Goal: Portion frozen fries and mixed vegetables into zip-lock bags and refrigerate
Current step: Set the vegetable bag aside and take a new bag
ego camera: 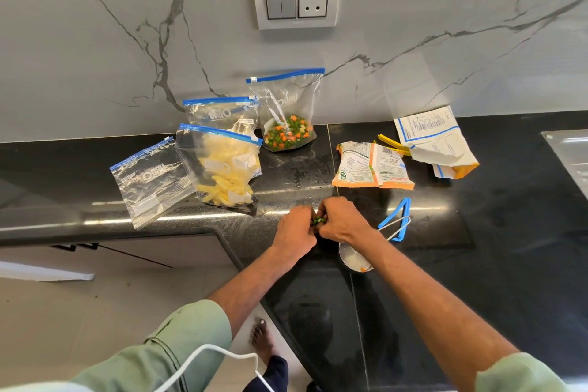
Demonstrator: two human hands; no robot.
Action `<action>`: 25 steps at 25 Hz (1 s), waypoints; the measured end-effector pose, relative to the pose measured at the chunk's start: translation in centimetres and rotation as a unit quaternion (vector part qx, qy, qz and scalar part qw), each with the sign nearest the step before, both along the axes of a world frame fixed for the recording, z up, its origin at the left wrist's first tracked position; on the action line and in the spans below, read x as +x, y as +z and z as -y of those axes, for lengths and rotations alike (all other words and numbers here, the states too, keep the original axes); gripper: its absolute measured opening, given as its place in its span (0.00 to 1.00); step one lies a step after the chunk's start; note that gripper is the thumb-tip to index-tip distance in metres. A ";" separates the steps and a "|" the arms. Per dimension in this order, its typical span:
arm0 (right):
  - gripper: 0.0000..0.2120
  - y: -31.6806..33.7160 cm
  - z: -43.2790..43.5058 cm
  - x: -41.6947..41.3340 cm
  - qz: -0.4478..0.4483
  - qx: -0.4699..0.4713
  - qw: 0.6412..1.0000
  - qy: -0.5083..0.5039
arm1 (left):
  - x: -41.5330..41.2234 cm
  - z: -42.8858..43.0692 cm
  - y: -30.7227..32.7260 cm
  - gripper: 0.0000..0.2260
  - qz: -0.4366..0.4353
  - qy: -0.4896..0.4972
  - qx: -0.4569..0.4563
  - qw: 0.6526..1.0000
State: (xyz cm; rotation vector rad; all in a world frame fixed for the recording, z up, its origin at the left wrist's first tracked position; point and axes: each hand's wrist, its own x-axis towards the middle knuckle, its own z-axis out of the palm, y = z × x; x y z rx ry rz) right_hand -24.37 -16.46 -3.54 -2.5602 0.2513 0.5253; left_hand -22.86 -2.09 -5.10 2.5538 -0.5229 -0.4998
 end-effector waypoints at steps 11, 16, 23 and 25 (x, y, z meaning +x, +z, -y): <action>0.15 -0.1 -0.1 -0.8 -0.022 0.263 0.945 -0.191 | 0.3 -1.4 0.1 0.08 -0.139 0.145 -0.195 0.960; 0.17 0.8 1.7 -1.3 -0.012 0.375 0.906 -0.196 | 0.2 -0.9 3.1 0.09 -0.063 0.088 -0.196 0.975; 0.24 4.4 4.6 -4.3 -0.097 0.562 0.804 -0.168 | -1.5 0.6 8.4 0.11 -0.005 -0.059 -0.205 0.977; 0.21 5.5 5.5 -5.5 -0.125 0.557 0.808 -0.148 | -1.9 1.0 9.6 0.10 -0.040 -0.105 -0.238 0.965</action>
